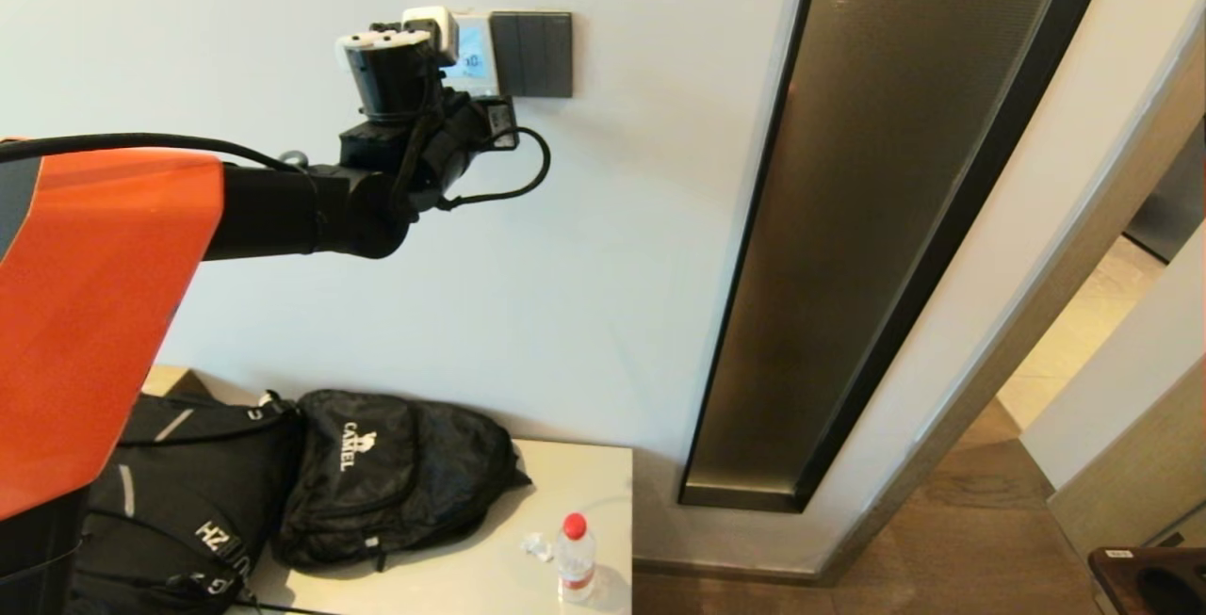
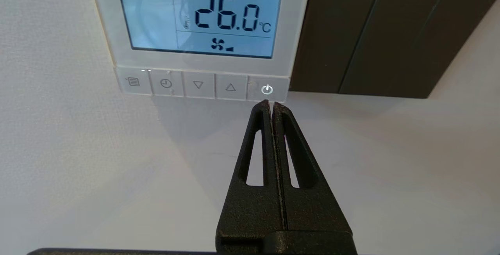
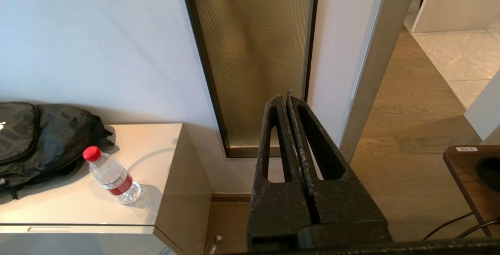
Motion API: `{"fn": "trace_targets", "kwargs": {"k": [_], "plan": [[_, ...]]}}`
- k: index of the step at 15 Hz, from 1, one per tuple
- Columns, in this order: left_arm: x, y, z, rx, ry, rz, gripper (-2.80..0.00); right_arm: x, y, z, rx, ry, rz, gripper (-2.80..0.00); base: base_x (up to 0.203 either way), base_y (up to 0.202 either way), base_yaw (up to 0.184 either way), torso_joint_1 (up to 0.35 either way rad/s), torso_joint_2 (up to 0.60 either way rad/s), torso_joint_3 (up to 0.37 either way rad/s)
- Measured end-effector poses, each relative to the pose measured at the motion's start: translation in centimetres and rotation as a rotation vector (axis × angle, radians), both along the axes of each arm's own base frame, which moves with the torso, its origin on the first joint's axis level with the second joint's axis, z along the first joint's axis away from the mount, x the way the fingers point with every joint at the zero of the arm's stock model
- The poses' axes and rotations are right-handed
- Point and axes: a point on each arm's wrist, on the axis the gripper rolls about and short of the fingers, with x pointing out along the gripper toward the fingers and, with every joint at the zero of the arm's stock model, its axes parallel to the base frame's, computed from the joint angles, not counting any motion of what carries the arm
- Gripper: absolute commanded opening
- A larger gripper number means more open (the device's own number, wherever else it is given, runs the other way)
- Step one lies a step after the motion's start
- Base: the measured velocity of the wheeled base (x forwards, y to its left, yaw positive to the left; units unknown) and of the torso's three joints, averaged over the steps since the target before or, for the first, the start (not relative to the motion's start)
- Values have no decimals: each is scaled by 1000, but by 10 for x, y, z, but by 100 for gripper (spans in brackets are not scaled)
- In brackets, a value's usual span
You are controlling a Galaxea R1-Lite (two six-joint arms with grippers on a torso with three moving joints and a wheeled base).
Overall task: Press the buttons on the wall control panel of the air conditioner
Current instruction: Turn off the central air conditioner
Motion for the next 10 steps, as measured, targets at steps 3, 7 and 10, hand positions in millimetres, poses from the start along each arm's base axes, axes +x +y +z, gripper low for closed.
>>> {"fn": "trace_targets", "kwargs": {"k": [3, 7, 10], "plan": [[7, 11, 3, -3, -6, 28, -280, 0, 0, 0, 0, 0, 0, -280, 0, 0, 0, 0, 0, 0], [9, 14, 4, -1, -2, 35, -280, 0, 0, 0, 0, 0, 0, -280, 0, 0, 0, 0, 0, 0], [8, 13, 5, -4, -4, 32, -280, 0, 0, 0, 0, 0, 0, -280, 0, 0, 0, 0, 0, 0]]}}
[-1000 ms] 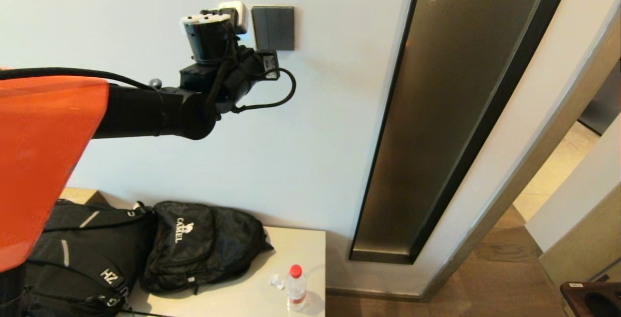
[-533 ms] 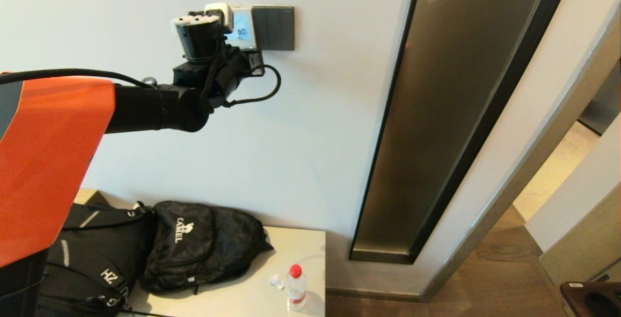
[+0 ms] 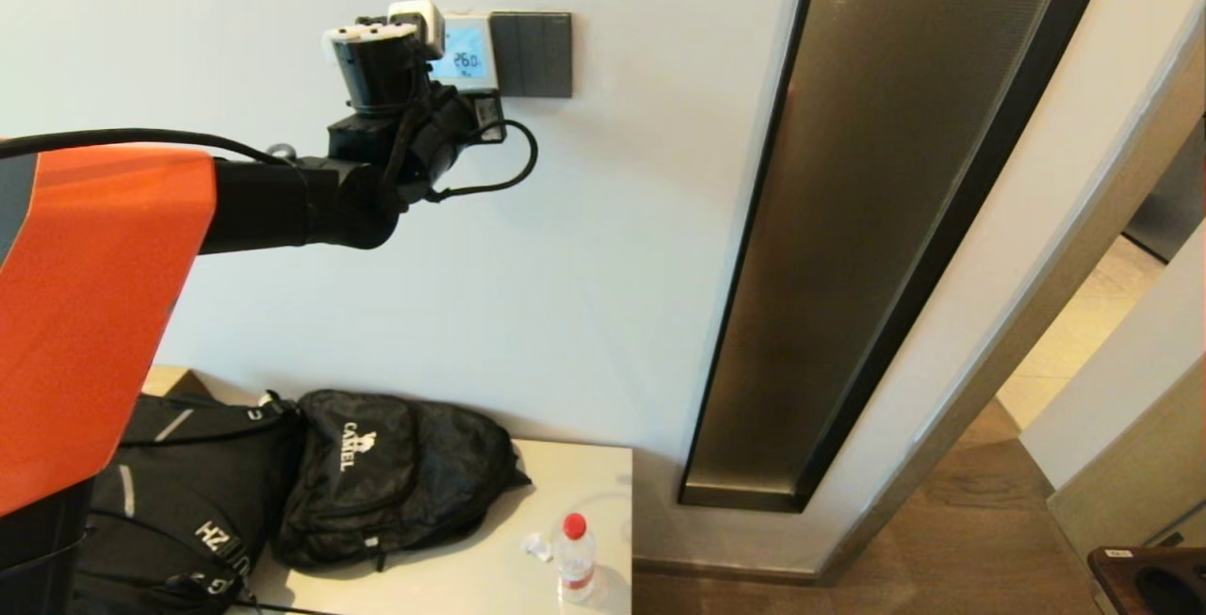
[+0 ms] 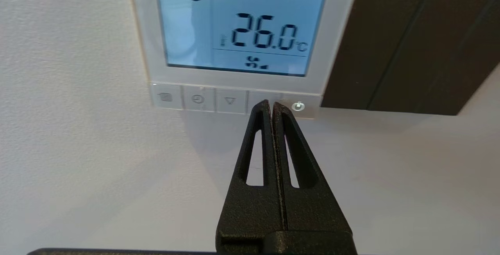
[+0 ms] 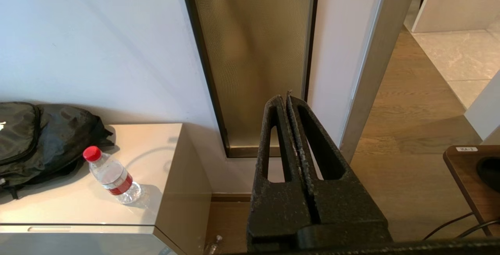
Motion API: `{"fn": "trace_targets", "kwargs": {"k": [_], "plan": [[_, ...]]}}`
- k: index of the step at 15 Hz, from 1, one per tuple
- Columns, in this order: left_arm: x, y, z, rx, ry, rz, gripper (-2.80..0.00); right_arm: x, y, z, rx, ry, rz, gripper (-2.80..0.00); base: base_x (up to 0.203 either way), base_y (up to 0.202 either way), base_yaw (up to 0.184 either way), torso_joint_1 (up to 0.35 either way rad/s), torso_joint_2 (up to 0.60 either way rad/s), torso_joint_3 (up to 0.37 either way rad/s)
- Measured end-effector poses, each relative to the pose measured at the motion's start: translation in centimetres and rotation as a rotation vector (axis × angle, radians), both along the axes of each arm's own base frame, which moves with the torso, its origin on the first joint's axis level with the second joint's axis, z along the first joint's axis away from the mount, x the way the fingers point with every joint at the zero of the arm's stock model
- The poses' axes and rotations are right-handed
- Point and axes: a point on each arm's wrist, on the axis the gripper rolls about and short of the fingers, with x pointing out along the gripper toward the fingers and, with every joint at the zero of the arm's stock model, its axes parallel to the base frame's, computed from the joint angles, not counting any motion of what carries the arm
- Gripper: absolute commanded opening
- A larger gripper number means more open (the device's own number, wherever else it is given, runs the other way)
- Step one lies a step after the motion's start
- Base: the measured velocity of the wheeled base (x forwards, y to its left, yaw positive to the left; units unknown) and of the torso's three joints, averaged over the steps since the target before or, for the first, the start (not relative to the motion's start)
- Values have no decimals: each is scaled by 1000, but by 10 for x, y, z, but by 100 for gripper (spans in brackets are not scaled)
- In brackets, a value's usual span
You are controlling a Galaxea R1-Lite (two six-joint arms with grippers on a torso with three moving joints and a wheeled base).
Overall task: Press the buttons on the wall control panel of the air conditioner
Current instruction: Turn off the central air conditioner
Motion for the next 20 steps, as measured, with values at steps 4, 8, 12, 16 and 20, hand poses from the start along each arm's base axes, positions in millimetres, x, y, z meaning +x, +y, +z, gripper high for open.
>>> {"fn": "trace_targets", "kwargs": {"k": [4, 8, 12, 16, 20], "plan": [[-2, -1, 1, -3, -2, -4, -280, 0, 0, 0, 0, 0, 1, -280, 0, 0, 0, 0, 0, 0], [-6, -6, 1, -5, -3, -16, -280, 0, 0, 0, 0, 0, 0, -280, 0, 0, 0, 0, 0, 0], [-6, -8, -1, -2, 4, -20, -280, 0, 0, 0, 0, 0, 0, -280, 0, 0, 0, 0, 0, 0], [-4, -9, -2, 1, 9, -21, -280, 0, 0, 0, 0, 0, 0, -280, 0, 0, 0, 0, 0, 0], [-3, -9, -3, 2, 10, -22, -280, 0, 0, 0, 0, 0, 0, -280, 0, 0, 0, 0, 0, 0]]}}
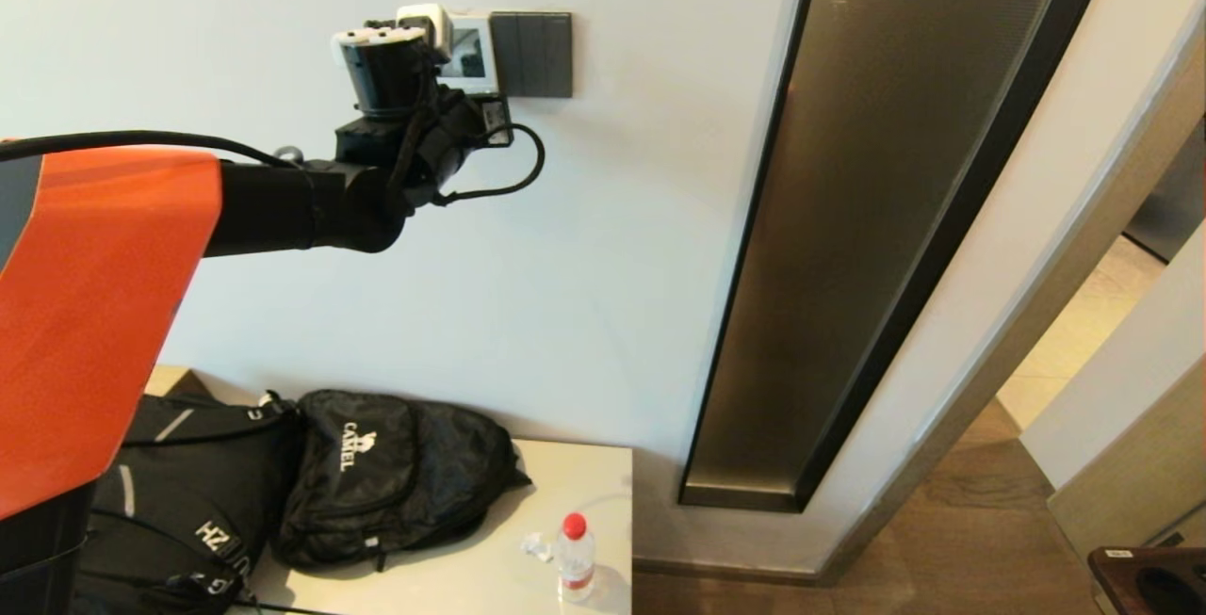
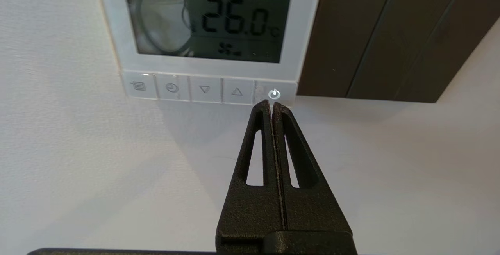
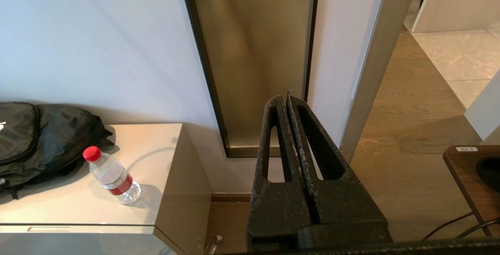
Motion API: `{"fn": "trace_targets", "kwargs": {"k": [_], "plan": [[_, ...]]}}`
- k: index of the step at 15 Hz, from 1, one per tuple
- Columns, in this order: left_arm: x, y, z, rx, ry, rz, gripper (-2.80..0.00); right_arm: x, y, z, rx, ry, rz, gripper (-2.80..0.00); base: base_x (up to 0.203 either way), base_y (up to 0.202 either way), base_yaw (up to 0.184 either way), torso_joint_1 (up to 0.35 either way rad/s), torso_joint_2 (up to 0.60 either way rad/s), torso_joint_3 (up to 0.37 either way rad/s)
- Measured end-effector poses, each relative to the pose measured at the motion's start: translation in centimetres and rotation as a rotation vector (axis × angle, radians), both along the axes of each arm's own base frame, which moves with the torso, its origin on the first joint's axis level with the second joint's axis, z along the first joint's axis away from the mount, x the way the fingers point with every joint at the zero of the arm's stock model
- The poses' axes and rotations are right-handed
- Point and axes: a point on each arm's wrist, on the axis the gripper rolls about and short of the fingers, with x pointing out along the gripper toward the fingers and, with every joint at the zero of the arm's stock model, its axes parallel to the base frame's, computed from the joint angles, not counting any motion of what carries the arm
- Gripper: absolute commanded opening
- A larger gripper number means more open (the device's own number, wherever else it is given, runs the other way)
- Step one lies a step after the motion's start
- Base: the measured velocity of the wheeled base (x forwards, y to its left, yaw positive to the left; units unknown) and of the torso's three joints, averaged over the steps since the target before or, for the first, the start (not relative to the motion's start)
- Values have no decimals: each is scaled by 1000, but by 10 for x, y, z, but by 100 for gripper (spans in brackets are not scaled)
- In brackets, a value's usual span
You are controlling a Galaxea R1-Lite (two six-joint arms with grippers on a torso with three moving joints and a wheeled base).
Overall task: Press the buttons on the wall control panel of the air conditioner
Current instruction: Turn off the central air conditioner
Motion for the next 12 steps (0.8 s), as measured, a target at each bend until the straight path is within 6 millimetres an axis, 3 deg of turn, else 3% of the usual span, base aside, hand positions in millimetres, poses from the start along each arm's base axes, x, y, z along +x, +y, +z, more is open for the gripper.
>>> {"fn": "trace_targets", "kwargs": {"k": [12], "plan": [[7, -8, -7, 4, -2, -15, -280, 0, 0, 0, 0, 0, -1, -280, 0, 0, 0, 0, 0, 0]]}}
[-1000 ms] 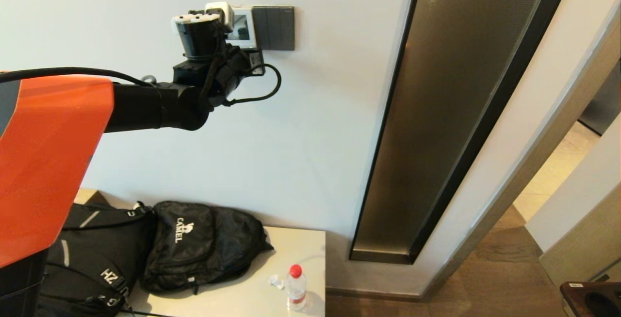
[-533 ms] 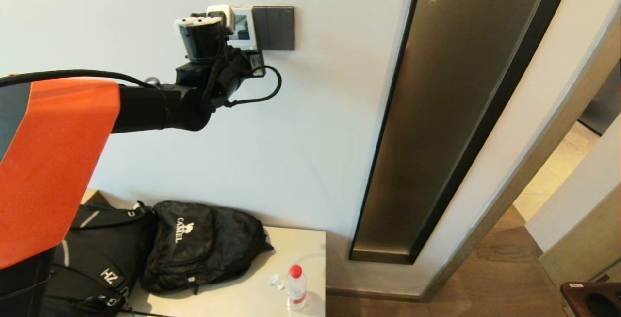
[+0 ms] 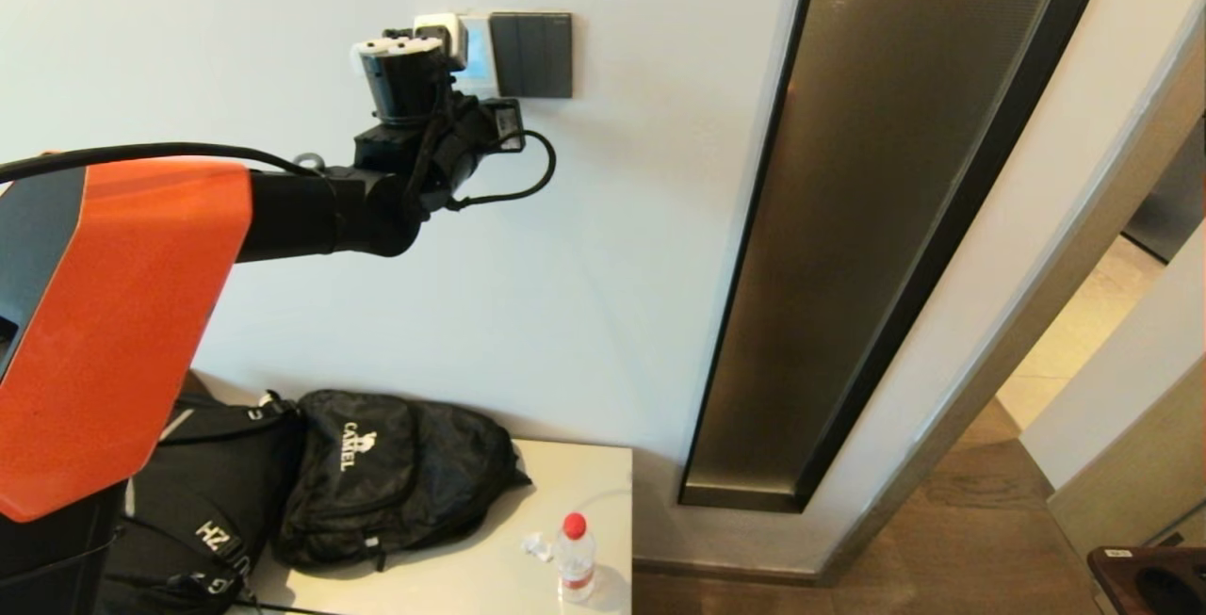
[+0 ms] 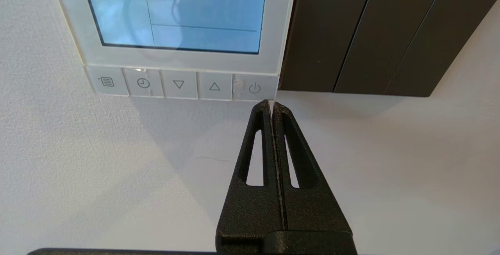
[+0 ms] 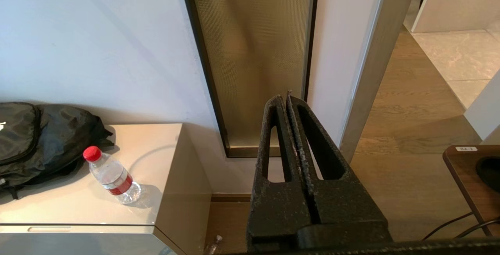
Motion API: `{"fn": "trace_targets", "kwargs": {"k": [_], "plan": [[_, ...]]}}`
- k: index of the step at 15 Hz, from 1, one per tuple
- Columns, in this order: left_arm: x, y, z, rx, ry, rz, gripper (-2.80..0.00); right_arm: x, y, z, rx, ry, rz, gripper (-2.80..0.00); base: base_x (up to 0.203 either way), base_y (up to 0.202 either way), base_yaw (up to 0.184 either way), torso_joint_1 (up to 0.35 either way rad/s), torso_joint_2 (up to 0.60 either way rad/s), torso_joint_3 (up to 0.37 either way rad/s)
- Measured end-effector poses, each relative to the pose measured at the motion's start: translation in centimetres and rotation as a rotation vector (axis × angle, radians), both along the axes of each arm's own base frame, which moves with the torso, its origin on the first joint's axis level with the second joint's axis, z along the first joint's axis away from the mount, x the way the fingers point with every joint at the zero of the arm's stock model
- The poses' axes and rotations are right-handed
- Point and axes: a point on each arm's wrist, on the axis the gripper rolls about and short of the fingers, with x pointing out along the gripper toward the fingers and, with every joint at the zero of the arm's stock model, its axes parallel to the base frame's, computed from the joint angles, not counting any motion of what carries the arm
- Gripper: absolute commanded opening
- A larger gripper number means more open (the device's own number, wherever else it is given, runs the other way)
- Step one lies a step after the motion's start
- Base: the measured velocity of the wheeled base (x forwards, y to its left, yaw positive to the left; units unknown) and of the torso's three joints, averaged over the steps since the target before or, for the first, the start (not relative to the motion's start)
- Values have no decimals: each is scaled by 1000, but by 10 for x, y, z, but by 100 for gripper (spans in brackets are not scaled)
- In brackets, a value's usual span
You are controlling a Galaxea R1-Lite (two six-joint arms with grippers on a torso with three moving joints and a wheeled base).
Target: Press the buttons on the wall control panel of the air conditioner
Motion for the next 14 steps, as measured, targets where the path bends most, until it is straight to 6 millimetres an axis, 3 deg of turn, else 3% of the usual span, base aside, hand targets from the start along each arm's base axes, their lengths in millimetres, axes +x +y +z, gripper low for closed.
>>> {"fn": "trace_targets", "kwargs": {"k": [9, 14], "plan": [[-9, 2, -5, -3, -5, 4, -280, 0, 0, 0, -1, 0, 0, -280, 0, 0, 0, 0, 0, 0], [-39, 10, -46, 47, 52, -12, -280, 0, 0, 0, 0, 0, 0, -280, 0, 0, 0, 0, 0, 0]]}}
